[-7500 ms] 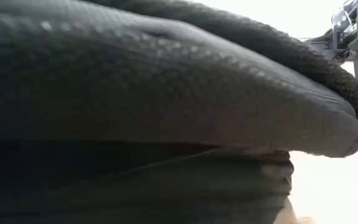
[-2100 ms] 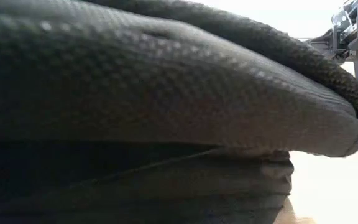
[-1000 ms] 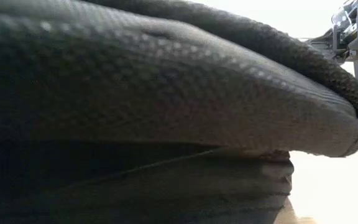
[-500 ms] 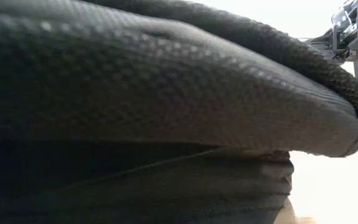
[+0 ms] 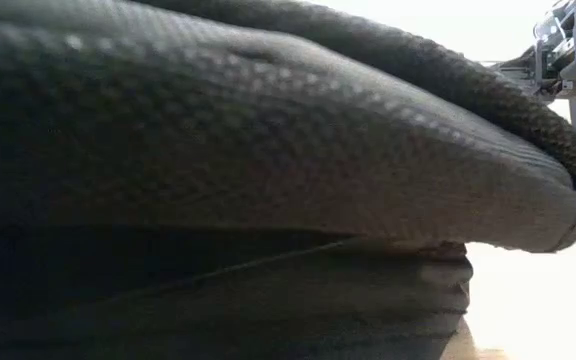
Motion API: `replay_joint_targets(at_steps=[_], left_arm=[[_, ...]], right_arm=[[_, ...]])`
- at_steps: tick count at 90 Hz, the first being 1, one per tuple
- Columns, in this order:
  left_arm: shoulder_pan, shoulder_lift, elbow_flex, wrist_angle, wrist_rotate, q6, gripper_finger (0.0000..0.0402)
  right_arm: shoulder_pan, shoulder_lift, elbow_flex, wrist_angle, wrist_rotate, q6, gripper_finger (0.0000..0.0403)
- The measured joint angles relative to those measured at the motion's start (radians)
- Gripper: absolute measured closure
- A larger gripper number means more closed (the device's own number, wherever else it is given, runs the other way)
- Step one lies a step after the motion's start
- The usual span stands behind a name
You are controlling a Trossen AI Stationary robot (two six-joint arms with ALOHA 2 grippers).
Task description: Unpack backpack
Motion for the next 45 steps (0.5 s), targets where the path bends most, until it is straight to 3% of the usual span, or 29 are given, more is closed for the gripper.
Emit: replay_joint_targets(at_steps=[45], left_arm=[[0.000, 0.000, 0.000, 0.000, 0.000, 0.000, 0.0402]], right_arm=[[0.000, 0.000, 0.000, 0.000, 0.000, 0.000, 0.0402]])
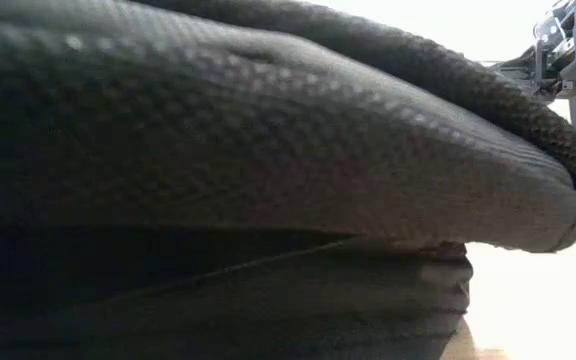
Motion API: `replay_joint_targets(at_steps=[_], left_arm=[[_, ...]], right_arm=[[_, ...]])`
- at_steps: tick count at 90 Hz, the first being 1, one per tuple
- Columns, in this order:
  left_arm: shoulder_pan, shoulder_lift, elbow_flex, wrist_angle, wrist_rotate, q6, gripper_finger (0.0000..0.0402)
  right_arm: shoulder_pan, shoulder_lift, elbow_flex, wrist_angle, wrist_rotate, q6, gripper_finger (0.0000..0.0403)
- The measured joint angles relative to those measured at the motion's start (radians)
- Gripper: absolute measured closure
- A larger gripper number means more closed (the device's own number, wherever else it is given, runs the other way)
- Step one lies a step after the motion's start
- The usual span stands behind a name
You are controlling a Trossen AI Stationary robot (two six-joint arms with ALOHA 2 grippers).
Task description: Unpack backpack
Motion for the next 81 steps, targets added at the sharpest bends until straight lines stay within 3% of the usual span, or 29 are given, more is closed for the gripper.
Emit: replay_joint_targets(at_steps=[81], left_arm=[[0.000, 0.000, 0.000, 0.000, 0.000, 0.000, 0.0402]], right_arm=[[0.000, 0.000, 0.000, 0.000, 0.000, 0.000, 0.0394]])
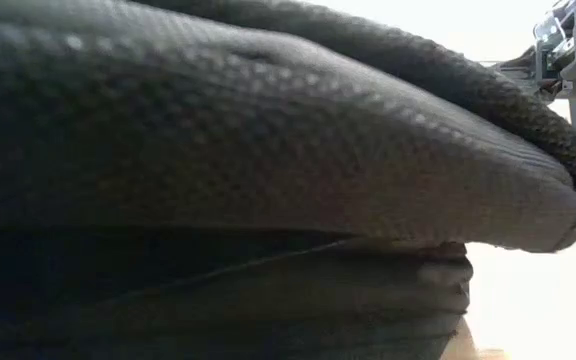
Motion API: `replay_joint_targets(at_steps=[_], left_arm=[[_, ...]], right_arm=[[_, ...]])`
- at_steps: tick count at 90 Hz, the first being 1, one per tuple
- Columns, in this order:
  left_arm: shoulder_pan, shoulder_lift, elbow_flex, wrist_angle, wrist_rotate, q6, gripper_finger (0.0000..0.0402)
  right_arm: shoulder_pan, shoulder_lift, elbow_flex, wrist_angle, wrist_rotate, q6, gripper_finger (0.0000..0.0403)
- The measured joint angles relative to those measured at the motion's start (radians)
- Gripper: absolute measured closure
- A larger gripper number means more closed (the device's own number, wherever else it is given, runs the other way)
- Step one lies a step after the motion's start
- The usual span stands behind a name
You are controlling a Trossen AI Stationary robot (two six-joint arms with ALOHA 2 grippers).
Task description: Unpack backpack
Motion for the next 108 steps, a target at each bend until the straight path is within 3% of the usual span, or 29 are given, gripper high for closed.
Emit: replay_joint_targets(at_steps=[108], left_arm=[[0.000, 0.000, 0.000, 0.000, 0.000, 0.000, 0.0402]], right_arm=[[0.000, 0.000, 0.000, 0.000, 0.000, 0.000, 0.0394]])
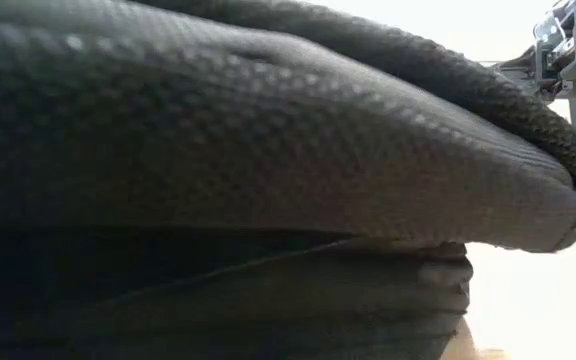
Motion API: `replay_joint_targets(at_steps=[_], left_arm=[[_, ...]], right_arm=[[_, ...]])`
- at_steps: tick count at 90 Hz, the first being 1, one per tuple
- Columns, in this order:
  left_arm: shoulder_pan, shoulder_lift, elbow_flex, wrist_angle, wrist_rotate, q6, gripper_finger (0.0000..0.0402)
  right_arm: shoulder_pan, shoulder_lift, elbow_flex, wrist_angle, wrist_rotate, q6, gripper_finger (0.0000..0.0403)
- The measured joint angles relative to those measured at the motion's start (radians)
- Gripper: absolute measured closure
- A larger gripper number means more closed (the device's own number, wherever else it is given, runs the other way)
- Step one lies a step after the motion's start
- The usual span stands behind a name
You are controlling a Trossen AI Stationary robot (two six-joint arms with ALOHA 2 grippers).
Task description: Unpack backpack
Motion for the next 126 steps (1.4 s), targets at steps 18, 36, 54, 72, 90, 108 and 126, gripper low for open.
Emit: replay_joint_targets(at_steps=[18, 36, 54, 72, 90, 108, 126], left_arm=[[0.000, 0.000, 0.000, 0.001, 0.000, -0.009, 0.0402], [0.000, 0.000, 0.000, 0.001, 0.000, -0.034, 0.0402], [0.000, 0.000, 0.000, 0.001, 0.000, -0.055, 0.0402], [0.000, 0.000, 0.000, 0.001, 0.000, -0.055, 0.0402], [0.000, 0.000, 0.000, 0.009, 0.000, -0.056, 0.0402], [0.000, 0.000, 0.000, 0.011, 0.000, -0.052, 0.0402], [0.000, 0.000, 0.000, 0.090, 0.000, -0.100, 0.0402]], right_arm=[[0.000, 0.000, 0.000, 0.000, 0.000, 0.000, 0.0400], [0.000, 0.000, 0.000, 0.000, 0.000, 0.000, 0.0400], [0.000, 0.000, 0.000, 0.000, 0.000, 0.000, 0.0394], [0.000, 0.000, 0.000, 0.000, 0.000, 0.000, 0.0400], [0.000, 0.000, 0.000, 0.000, 0.000, 0.000, 0.0400], [0.000, 0.000, 0.000, 0.000, 0.000, 0.000, 0.0394], [0.000, 0.000, 0.000, 0.000, 0.000, 0.000, 0.0401]])
